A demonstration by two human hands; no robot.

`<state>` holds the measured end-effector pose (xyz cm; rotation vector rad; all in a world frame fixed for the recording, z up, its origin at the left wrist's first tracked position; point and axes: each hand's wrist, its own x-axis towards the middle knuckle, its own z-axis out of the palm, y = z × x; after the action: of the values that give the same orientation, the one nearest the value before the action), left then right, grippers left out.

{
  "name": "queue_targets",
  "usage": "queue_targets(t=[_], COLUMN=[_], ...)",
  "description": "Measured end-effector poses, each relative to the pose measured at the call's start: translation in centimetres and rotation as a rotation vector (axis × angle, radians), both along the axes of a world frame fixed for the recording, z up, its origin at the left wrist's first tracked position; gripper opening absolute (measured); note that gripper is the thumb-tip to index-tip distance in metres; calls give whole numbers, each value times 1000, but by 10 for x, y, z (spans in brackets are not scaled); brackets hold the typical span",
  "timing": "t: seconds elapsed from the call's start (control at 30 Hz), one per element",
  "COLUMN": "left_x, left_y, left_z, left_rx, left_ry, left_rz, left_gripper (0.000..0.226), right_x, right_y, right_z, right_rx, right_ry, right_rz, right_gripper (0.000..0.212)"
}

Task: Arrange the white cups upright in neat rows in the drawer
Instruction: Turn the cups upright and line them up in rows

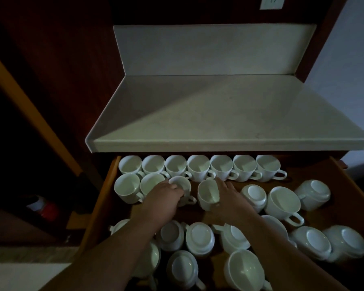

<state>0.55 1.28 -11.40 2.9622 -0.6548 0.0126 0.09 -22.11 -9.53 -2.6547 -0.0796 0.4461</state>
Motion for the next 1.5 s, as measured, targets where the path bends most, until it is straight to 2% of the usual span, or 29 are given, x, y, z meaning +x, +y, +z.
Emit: queue_targets(t=[0.5, 0.57, 0.63, 0.73, 0.87, 1.07, 1.23, 1.37, 1.5], left_x=[11, 8, 1, -9, -14, -4, -3, -6, -2], left_y=[1, 2, 8, 26, 50, 53, 54, 41, 18], left_z=[-4, -5, -3, 3, 5, 4, -2, -2, -5], left_rx=[-52, -99, -211, -331, -350, -326, -326, -269, -168], left_ry=[-21, -32, -23, -7, 79, 97, 85, -60, -121], left_rz=[-4, -5, 21, 133, 242, 246, 217, 85, -66], left_gripper=[17, 23, 39, 53, 54, 42, 47, 54, 40], right_x=[11, 11, 12, 13, 13, 12, 13, 15, 15], right_y=[18, 19, 19, 18, 21, 24, 26, 25, 22], right_z=[-13, -14, -15, -18, -18, -20, -23, -24, -22], right_rx=[135, 142, 149, 137, 136, 113, 104, 106, 127], right_ry=[-72, -79, -68, -77, -90, -102, -117, -100, -91], right_rz=[-71, -74, -82, -83, -110, -112, -114, -113, -119], right_gripper=[91, 89, 90, 90, 90, 91, 91, 96, 100])
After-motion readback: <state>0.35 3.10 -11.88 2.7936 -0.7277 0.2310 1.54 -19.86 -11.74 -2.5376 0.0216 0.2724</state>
